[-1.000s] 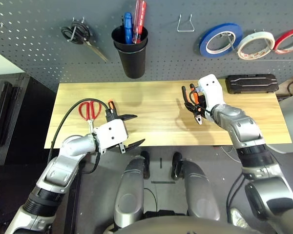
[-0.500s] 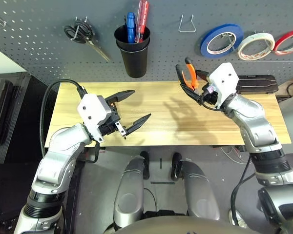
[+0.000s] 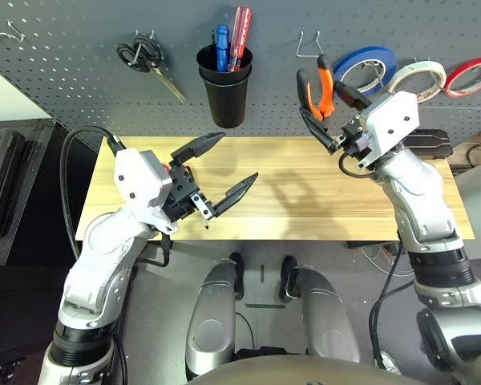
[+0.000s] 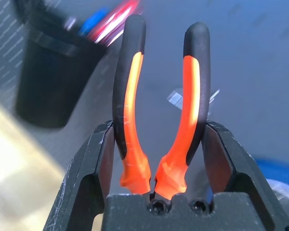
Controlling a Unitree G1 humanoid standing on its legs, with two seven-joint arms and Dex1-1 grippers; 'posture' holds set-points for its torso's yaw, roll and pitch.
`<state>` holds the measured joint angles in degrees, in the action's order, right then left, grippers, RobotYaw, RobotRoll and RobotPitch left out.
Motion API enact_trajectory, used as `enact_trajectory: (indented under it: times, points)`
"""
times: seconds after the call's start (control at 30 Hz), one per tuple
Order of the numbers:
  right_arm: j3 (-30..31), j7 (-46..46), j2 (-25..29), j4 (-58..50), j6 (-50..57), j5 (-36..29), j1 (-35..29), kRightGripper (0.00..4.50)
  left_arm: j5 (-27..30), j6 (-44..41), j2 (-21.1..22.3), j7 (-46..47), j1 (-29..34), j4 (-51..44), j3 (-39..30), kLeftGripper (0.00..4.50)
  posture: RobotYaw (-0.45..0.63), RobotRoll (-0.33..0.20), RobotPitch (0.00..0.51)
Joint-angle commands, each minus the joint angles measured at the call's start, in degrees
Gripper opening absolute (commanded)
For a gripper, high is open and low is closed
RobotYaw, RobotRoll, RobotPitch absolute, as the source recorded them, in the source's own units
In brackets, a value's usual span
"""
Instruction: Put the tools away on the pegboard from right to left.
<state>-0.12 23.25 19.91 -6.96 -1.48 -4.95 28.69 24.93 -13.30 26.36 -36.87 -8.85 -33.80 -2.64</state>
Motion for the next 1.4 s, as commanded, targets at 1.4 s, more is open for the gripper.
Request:
enact_trajectory:
  times: [1.4]
  points:
    - [-2.1,-13.2,-10.8,36.8,-18.7,1.9,25.7,2.96,-0.4,1.0,-0.9,2.9,-3.3,2.4,0.6,4.50,0.24,0.000,0.243]
